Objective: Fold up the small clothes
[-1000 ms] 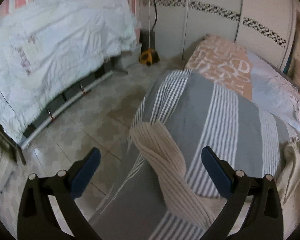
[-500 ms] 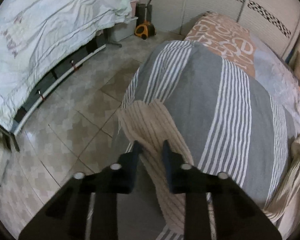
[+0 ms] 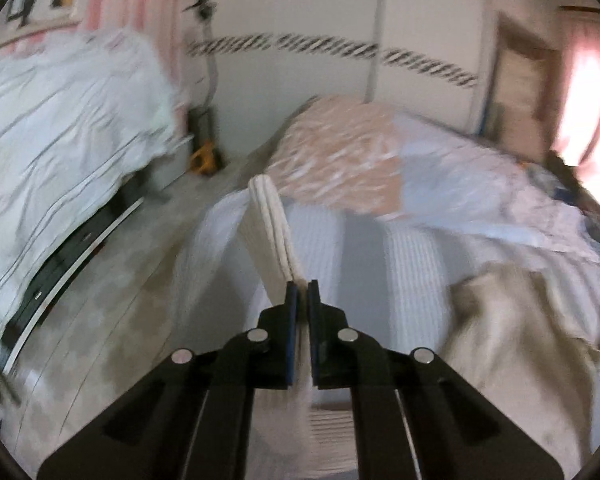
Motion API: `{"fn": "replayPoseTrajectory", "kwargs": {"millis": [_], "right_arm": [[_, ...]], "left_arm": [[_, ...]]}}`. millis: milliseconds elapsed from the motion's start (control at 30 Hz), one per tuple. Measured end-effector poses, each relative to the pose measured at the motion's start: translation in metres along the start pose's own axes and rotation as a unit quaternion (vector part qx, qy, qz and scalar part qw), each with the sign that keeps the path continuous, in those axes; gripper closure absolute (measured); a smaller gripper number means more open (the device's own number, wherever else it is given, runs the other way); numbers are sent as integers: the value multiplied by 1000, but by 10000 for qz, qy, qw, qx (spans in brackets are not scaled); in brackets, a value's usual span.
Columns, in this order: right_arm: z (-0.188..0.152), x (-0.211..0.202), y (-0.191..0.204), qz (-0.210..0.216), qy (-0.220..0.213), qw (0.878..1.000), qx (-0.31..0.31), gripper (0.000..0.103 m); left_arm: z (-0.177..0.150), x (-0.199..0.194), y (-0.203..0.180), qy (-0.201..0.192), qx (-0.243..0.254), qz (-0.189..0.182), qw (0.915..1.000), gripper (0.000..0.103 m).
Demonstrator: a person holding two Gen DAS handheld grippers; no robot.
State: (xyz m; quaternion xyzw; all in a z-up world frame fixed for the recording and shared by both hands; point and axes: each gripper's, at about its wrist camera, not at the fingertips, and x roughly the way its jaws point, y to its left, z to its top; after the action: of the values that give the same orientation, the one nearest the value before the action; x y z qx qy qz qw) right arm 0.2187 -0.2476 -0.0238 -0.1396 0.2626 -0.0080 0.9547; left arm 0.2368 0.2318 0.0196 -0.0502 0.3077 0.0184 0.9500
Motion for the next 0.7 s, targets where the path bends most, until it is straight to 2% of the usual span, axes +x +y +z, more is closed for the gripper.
{"fn": "replayPoseTrajectory", "kwargs": {"millis": [100,167,200,300,400,467,533,567,667,700], "right_arm": [[-6,0,-13,57,45,9999,133,3],[-10,-2,-24,18,78,9998,157,3],[-13,-3,-28,-14,91,9998,172,3],[-22,-7,-46,-44,212,9994,284,3],[-33,-11,-57,-150,290,9990,302,3],[-40,-12,-64,-155,389,9984,378,3],[-46,-10,-65,-104,514,9977,422,3],[-48,-8,-63,-77,544,9976,418,3],[-45,-7,-46,173,592,9975,344,3],[-43,-6,-37,329,596,9972,294,3]], "left_arm": [[3,-11,-61,-205,391,-592,9973,98],[-3,-7,-118,-264,771,-956,9921,98],[-7,-6,-134,-259,861,-1078,9901,98],[-32,6,-215,-102,1361,-1663,9766,98],[-63,23,-271,349,1693,-2196,9602,98],[-86,31,-298,627,1991,-2322,9500,103],[-111,46,-321,1216,2442,-2434,9308,103],[-122,50,-327,1422,2608,-2379,9247,102],[-131,47,-326,1502,2650,-2267,9251,99],[-129,44,-323,1495,2579,-2302,9264,86]]}}
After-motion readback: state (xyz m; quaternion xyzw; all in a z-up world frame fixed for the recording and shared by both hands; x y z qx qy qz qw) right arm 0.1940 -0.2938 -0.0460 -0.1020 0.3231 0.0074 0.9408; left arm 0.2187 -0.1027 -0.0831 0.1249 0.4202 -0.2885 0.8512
